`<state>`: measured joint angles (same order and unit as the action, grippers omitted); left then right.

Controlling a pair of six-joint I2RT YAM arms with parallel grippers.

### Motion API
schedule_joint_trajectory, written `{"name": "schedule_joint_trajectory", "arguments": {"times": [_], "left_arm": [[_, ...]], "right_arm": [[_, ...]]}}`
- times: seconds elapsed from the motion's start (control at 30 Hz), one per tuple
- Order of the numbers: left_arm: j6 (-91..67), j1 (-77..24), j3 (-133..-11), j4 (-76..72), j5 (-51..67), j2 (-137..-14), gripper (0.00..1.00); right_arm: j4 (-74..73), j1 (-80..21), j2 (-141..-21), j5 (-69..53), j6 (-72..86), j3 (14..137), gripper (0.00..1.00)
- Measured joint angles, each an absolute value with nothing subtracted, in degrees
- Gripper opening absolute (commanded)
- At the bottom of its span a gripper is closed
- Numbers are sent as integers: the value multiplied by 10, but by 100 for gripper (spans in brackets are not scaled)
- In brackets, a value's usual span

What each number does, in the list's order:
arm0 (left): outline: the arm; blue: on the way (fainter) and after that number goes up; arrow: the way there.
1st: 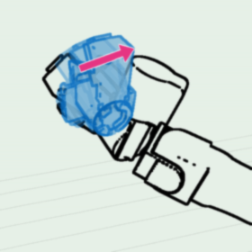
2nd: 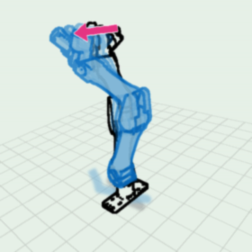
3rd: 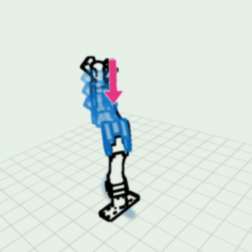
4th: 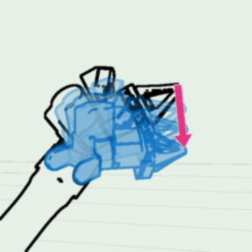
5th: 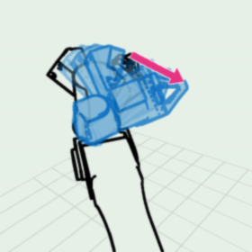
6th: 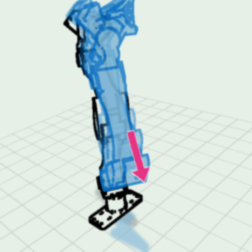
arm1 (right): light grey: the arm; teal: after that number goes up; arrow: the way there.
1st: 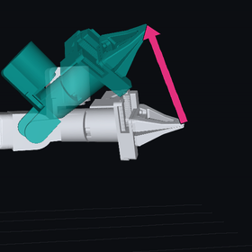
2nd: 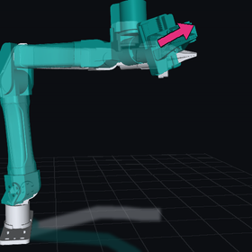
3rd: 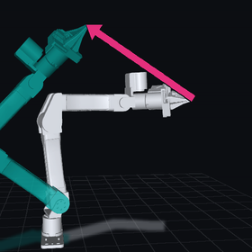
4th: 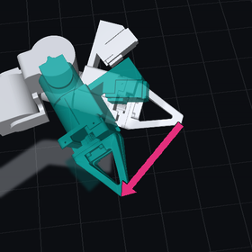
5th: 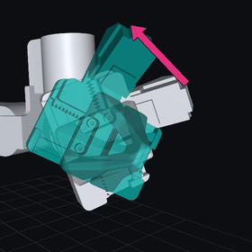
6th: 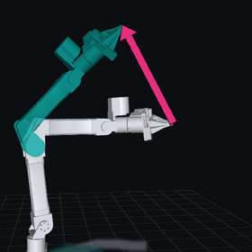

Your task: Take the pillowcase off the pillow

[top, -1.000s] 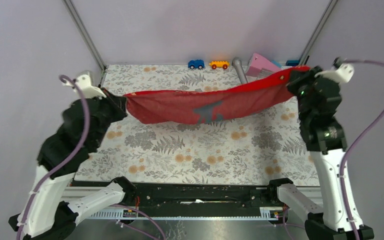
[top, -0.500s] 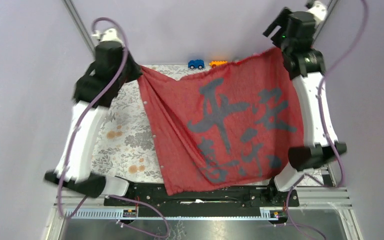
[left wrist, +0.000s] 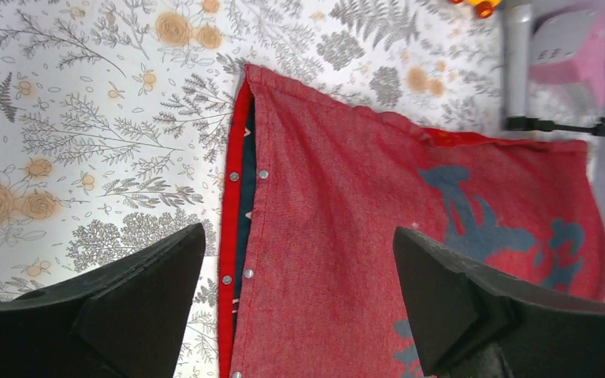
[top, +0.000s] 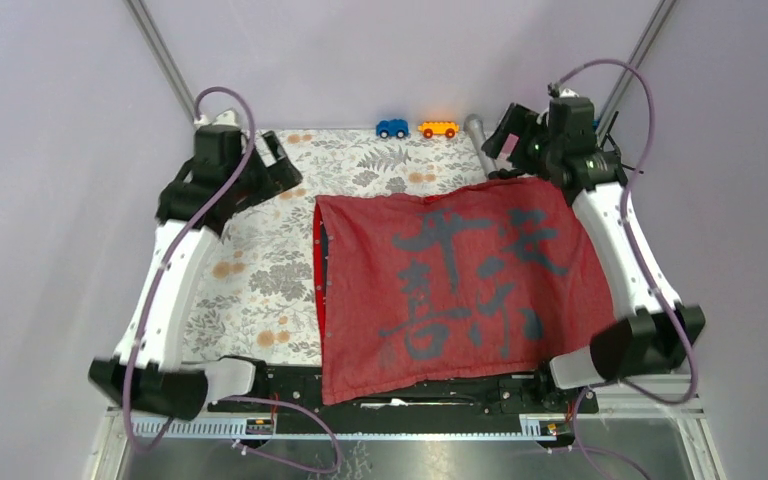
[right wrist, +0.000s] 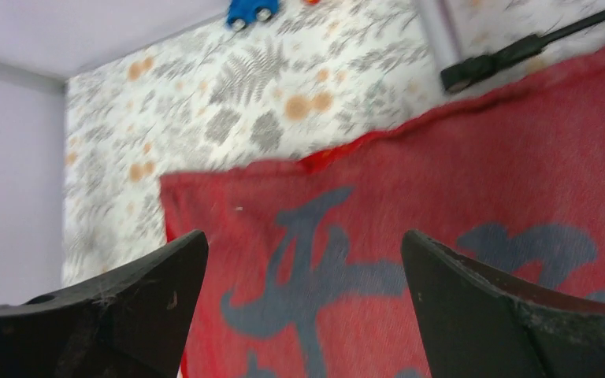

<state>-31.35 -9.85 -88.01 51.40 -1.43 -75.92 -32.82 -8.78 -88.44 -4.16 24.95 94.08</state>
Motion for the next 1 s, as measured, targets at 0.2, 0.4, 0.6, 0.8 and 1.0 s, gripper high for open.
{"name": "schedule_joint_trajectory", "arguments": {"times": [0.2,0.4,0.6,0.8,1.0], "left_arm": [[-325,-98,-714,453,29,-599,92],[-362,-98,-524,410,93,-533,91],[-413,-98,-389,365,131,-482,89],[-446,-98,-353,324,116,-484,88],[-493,-98,-350,341,5,-493,87]], "right_arm": [[-222,-175,-720,-72,275,752,100],[-176,-333,-714,-65,279,645,99],[-166,-496,-747,-21,280,630,100],[-133,-621,-819,30,298,635,99],[-123,-682,-919,66,309,663,97]]}}
